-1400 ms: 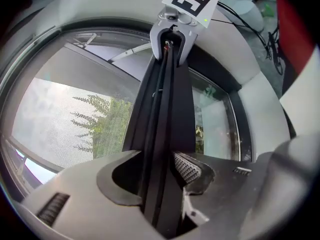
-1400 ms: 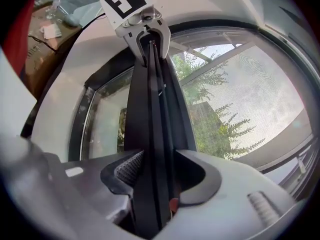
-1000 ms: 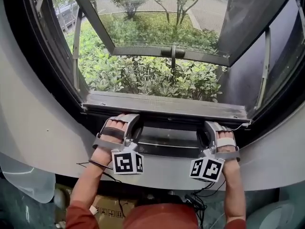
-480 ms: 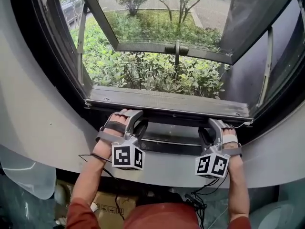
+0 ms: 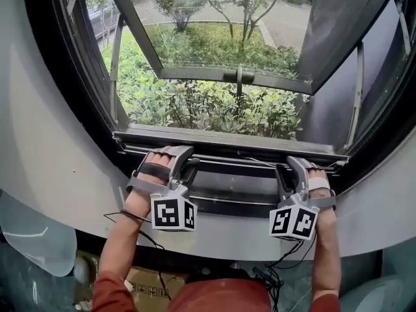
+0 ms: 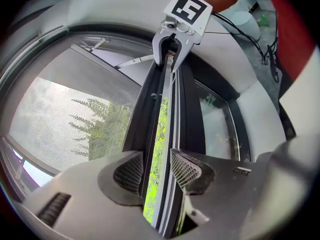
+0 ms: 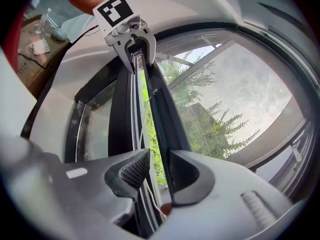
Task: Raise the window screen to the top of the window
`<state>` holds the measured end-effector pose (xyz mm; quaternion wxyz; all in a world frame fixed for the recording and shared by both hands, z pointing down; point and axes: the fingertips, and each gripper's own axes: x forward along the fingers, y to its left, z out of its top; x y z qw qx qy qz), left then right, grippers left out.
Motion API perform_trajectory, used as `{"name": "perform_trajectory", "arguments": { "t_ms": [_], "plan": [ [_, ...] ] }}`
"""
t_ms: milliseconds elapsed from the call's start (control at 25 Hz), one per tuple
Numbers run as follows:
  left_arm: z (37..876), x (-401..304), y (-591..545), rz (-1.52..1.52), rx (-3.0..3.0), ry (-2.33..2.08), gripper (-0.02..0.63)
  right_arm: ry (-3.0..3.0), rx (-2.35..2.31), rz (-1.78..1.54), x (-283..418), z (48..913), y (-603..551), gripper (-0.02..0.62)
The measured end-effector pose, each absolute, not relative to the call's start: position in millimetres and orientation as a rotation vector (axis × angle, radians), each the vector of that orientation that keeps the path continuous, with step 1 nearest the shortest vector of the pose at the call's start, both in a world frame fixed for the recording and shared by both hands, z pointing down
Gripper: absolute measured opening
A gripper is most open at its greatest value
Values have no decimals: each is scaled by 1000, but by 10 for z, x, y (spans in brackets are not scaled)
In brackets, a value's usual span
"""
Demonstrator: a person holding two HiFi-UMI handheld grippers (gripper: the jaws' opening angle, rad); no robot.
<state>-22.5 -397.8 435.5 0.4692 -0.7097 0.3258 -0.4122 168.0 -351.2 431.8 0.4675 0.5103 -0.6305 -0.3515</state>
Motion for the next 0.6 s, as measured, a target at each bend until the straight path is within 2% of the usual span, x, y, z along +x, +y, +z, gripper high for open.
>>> {"name": "perform_trajectory", "arguments": {
  "t_ms": [160, 360, 600],
  "plan": [
    [4214, -235, -4033, -990, -1601, 871, 113, -1415, 1268, -960, 1717, 4174, -3558, 58],
    [4000, -237, -4067, -945, -1515, 943, 48, -1331, 1281, -1030, 1719, 4027, -3571, 55],
    [3622, -239, -4142, -931, -1415, 978, 43, -1258, 1297, -1095, 1718, 3639, -3636, 51]
  ]
}}
